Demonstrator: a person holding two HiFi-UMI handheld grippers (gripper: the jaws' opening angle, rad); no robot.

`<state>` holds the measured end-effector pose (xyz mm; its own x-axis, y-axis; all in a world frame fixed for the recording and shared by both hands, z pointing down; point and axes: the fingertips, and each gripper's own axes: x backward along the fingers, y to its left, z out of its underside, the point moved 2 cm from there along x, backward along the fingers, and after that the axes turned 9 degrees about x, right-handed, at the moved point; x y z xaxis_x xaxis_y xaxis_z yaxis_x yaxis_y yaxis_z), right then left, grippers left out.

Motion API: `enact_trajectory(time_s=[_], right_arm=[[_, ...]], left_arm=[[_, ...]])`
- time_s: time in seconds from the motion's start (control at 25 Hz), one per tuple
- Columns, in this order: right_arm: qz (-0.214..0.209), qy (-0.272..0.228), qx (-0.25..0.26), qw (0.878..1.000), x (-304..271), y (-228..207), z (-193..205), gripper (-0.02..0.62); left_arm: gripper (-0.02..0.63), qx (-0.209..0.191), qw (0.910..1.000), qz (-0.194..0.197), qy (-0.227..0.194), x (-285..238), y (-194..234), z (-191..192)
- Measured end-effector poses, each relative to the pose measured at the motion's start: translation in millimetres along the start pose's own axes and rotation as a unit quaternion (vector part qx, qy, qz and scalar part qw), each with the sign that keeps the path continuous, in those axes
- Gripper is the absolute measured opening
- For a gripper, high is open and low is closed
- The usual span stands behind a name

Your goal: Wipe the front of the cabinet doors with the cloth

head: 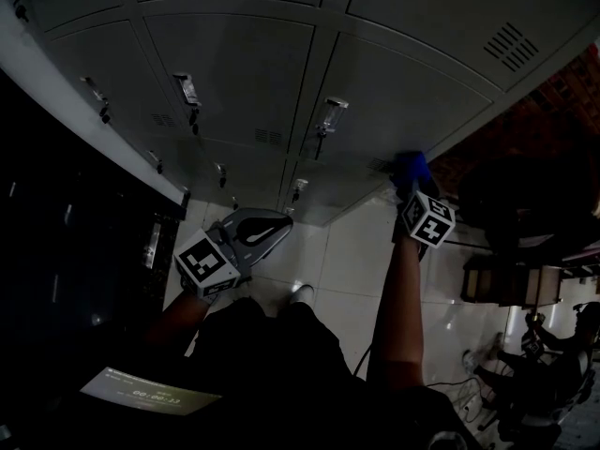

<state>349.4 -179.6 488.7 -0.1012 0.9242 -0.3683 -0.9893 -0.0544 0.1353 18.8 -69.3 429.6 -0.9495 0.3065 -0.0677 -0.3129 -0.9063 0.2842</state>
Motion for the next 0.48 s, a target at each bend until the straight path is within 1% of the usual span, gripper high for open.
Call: enact_trajectory(time_s=[0.12, 0.24, 0.36, 0.48], right_arm=[[0.014, -0.002, -0.007, 1.0, 2.1, -11.7, 4.7, 0.072], [0.016, -0.006, -0.009, 1.0, 9.2, -9.4, 7.6, 0.072], [-0.003, -0.012, -0.007, 1.0, 15.1, 14.4, 9.2, 0.072], [-0.037, -0.011, -0.001, 0.999, 18.5, 56.1, 11.6, 0.072]], left_arm=[[0.003, 0.0, 1.0, 0.004, 0.002, -0.5, -2.9, 1.2], [0.003, -0.001, 1.0, 0.007, 0.002, 1.7, -4.8, 1.5], [0.003, -0.001, 1.0, 0.006, 0.003, 5.9, -3.3, 2.0], [0.003, -0.001, 1.0, 0.005, 0.002, 11.4, -1.3, 2.2]])
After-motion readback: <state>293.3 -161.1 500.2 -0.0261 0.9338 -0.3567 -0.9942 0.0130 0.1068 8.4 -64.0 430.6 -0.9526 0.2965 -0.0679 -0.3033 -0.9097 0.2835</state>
